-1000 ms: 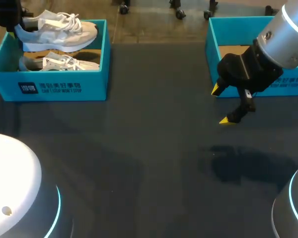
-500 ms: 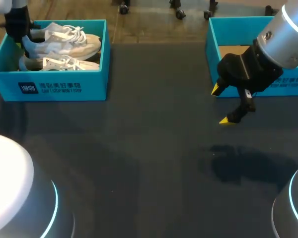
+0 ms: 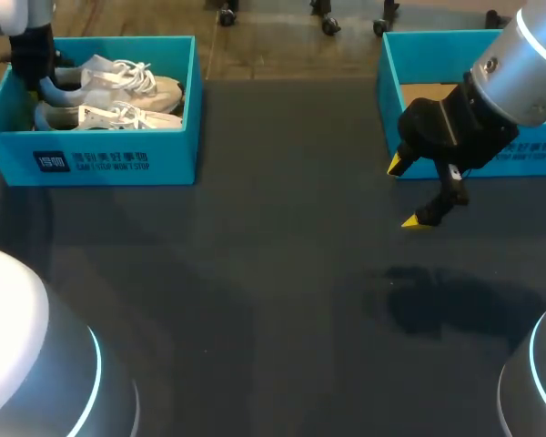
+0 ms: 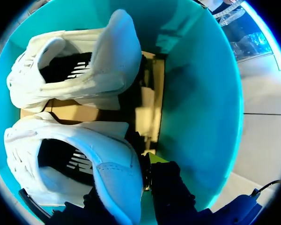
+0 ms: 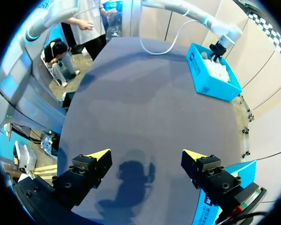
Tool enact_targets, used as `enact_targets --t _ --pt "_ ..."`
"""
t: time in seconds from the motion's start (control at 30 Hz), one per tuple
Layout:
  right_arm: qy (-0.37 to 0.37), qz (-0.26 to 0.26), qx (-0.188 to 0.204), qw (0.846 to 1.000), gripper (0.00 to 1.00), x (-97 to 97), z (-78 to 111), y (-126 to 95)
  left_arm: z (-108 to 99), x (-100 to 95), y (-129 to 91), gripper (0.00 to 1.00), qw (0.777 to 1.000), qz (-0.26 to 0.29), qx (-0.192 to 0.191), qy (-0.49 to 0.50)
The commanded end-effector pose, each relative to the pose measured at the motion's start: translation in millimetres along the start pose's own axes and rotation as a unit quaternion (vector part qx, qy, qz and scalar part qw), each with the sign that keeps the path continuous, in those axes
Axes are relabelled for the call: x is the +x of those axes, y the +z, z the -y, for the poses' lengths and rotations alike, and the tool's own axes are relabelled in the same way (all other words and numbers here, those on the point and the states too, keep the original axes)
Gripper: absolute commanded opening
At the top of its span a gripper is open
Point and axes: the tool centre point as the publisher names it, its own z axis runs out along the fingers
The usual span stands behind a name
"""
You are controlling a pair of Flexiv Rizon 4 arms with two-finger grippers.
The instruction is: Take the shoe out of the shoebox, open the shoe tongue, remove and reinsert the insole, then place the shoe into the shoebox
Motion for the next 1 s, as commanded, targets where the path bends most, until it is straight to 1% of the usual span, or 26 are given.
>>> enact_targets --t 0.03,0.3,0.37,0.4,0.43,0.5,0.6,0.63,0.67,0.7,0.8,0.83,0.87,0.9,1.0 --pt "0.001 0.0 0.001 1.0 1.0 -0.5 -0.4 1.7 -9.1 -3.6 10.9 0.0 1.0 -0.001 0.01 0.001" --pt "0.001 0.0 0.001 1.0 1.0 -0.5 -0.4 1.7 -10.6 -7.5 20.3 0.0 1.0 -0.004 0.029 0.008" --pt "0.001 0.0 0.001 1.0 1.0 -0.5 -0.4 1.7 -11.2 -7.8 20.1 0.14 0.999 -0.002 0.032 0.01" --pt "0.001 0.0 0.001 1.0 1.0 -0.5 -0.4 1.7 -10.4 -7.4 17.9 0.28 0.999 -0.001 0.032 0.011" --pt "0.001 0.0 0.001 1.0 1.0 -0.5 -0.4 1.7 -9.2 -6.9 15.4 0.38 0.999 0.002 0.031 0.015" --pt "0.001 0.0 0.001 1.0 1.0 -0.5 -0.4 1.7 -8.1 -6.6 13.1 0.41 0.999 0.003 0.03 0.018" --pt "0.001 0.0 0.001 1.0 1.0 -0.5 -0.4 1.7 -3.9 -5.7 6.7 0.52 0.999 0.009 0.03 0.029" --pt "0.001 0.0 0.001 1.0 1.0 -0.5 -0.4 1.7 -3.1 -5.7 5.7 0.6 0.999 0.01 0.03 0.031" --pt "0.001 0.0 0.001 1.0 1.0 -0.5 -0.4 1.7 -2.1 -6.0 4.3 0.76 0.999 0.012 0.03 0.036" --pt "0.001 0.0 0.001 1.0 1.0 -0.5 -0.4 1.7 -1.2 -5.9 2.5 0.81 0.999 0.013 0.03 0.036" --pt "0.001 0.0 0.001 1.0 1.0 -0.5 -0.4 1.7 1.8 -7.2 -5.1 0.84 0.998 0.02 0.03 0.044" --pt "0.001 0.0 0.001 1.0 1.0 -0.5 -0.4 1.7 2.8 -7.9 -7.8 0.87 0.998 0.022 0.029 0.048" --pt "0.001 0.0 0.001 1.0 1.0 -0.5 -0.4 1.7 3.4 -8.4 -10.4 0.96 0.998 0.025 0.028 0.051" --pt "0.001 0.0 0.001 1.0 1.0 -0.5 -0.4 1.7 3.9 -8.8 -13.2 1.0 0.998 0.028 0.026 0.053" --pt "0.001 0.0 0.001 1.0 1.0 -0.5 -0.4 1.7 4.1 -10.6 -21.9 1.0 0.997 0.039 0.023 0.057"
